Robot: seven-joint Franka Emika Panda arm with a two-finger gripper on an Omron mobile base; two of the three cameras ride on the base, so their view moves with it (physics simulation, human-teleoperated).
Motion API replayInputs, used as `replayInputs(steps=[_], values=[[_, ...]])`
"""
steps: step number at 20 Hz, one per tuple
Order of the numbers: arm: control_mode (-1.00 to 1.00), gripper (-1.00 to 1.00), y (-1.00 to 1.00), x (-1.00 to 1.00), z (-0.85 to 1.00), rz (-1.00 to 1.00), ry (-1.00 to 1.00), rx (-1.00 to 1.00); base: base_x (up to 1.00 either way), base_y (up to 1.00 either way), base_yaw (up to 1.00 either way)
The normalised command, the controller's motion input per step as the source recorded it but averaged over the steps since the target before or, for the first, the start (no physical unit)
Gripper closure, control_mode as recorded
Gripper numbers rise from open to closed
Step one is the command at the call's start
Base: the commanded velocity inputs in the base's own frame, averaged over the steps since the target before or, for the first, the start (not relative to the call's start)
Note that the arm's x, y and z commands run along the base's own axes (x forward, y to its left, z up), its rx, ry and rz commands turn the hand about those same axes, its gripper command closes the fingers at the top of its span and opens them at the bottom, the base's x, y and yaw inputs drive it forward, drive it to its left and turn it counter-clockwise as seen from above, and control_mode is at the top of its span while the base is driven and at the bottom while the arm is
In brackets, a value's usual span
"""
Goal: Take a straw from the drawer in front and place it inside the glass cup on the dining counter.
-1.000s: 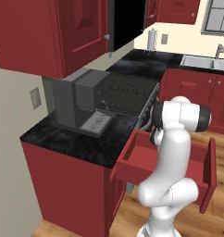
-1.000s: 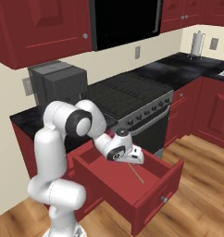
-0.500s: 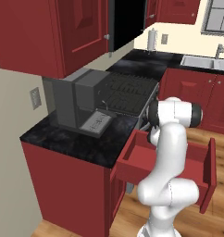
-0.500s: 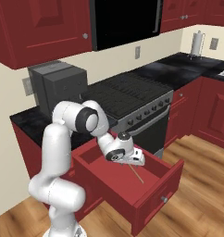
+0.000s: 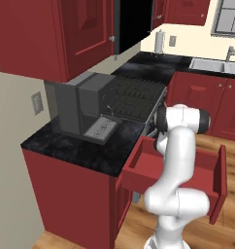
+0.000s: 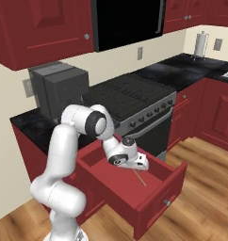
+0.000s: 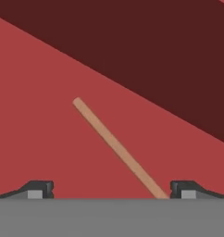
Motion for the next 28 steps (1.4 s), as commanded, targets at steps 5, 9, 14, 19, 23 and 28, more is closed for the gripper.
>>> replayInputs(steps=[5, 9, 14, 19, 23, 28], values=[[-1.00, -1.00, -0.05, 0.17, -0.16, 0.00, 0.00, 0.00, 0.00, 0.00, 0.00], [-1.00, -1.00, -0.06, 0.21, -0.11, 0.00, 0.00, 0.00, 0.00, 0.00, 0.00], [-1.00, -1.00, -0.09, 0.24, -0.09, 0.00, 0.00, 0.00, 0.00, 0.00, 0.00], [-1.00, -1.00, -0.13, 0.18, -0.12, 0.00, 0.00, 0.01, 0.00, 0.00, 0.00], [-1.00, -1.00, -0.14, 0.11, -0.16, 0.00, 0.00, 0.03, 0.00, 0.00, 0.00], [-1.00, -1.00, -0.02, 0.00, -0.32, 0.00, 0.00, 0.01, 0.00, 0.00, 0.00]])
